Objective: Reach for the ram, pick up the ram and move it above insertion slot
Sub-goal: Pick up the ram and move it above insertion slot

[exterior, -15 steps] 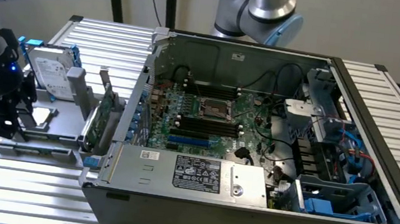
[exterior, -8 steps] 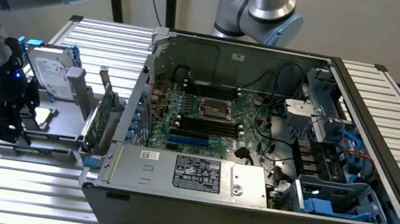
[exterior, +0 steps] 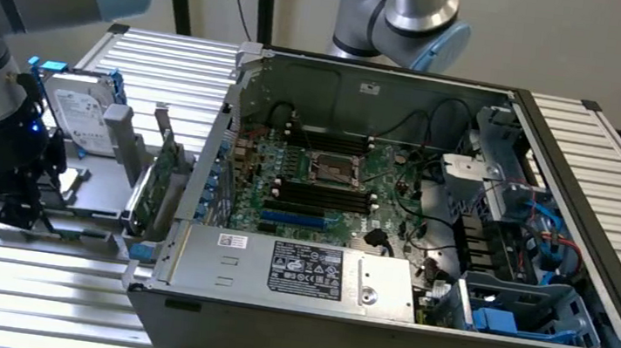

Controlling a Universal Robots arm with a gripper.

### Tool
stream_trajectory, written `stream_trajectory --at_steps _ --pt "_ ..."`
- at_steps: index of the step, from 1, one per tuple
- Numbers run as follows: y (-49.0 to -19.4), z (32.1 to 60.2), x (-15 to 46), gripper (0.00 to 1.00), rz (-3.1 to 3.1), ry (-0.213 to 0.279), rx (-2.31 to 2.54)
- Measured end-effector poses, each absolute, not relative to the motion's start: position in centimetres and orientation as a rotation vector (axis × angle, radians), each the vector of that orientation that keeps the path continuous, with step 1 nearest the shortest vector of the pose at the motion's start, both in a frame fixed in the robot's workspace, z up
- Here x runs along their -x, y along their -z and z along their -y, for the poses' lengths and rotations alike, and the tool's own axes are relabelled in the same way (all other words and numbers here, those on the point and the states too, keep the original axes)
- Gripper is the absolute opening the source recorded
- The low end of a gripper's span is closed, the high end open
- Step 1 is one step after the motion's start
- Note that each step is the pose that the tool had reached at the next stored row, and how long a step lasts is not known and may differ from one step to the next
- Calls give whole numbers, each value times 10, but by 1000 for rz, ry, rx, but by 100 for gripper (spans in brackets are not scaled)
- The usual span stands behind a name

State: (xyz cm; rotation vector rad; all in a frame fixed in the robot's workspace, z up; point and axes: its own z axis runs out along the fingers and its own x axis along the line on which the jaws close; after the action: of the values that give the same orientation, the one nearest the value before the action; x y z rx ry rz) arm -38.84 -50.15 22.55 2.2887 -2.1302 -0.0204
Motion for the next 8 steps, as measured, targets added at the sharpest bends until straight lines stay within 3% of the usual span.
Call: stream_trajectory --at_steps 8 --pt "-211 501 388 42 2130 20 -2289"
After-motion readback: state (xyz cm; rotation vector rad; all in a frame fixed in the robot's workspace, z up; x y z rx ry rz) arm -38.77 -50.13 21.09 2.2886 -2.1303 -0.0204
